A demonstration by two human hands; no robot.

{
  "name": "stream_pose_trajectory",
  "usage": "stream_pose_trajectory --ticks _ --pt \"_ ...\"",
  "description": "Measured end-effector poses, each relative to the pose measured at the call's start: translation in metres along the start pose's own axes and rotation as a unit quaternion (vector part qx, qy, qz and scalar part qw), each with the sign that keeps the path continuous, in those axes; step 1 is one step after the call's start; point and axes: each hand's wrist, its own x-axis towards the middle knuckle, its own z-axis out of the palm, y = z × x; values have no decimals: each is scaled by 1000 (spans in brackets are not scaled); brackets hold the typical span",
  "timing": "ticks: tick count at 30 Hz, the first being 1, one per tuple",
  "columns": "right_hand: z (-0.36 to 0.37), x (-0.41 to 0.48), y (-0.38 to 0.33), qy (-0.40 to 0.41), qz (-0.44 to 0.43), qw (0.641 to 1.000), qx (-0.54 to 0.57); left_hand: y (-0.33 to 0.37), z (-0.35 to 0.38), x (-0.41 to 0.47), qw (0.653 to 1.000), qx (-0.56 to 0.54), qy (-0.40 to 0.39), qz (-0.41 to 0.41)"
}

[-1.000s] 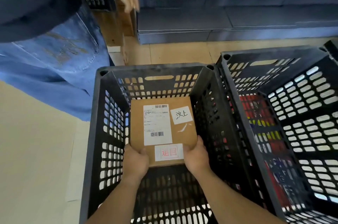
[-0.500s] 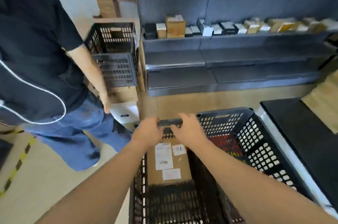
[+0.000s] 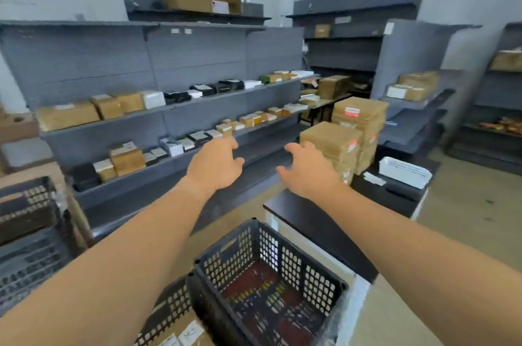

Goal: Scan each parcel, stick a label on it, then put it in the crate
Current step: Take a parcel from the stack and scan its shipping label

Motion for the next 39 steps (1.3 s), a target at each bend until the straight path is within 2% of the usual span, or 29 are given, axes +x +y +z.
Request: stream_pose_trajectory --ticks 4,10,15,19,30,35,39 --pt "-77 -33 108 66 112 991 -33 119 42 34 993 -45 -34 100" --pt "-177 -102 268 142 253 953 -83 326 119 53 966 -91 -74 229" --pt "-250 -141 401 175 313 927 -113 486 184 72 941 -124 -96 300" --pt "-293 -148 488 184 340 914 -124 584 228 87 928 -122 -100 338" --pt "-338 -87 678 183 375 899 -133 749 352 183 912 -128 -124 370" --pt "-346 -12 767 191 378 895 -139 801 421 267 907 -141 -124 376" --pt "-345 67 823 177 358 907 -130 822 469 336 912 -133 -140 361"
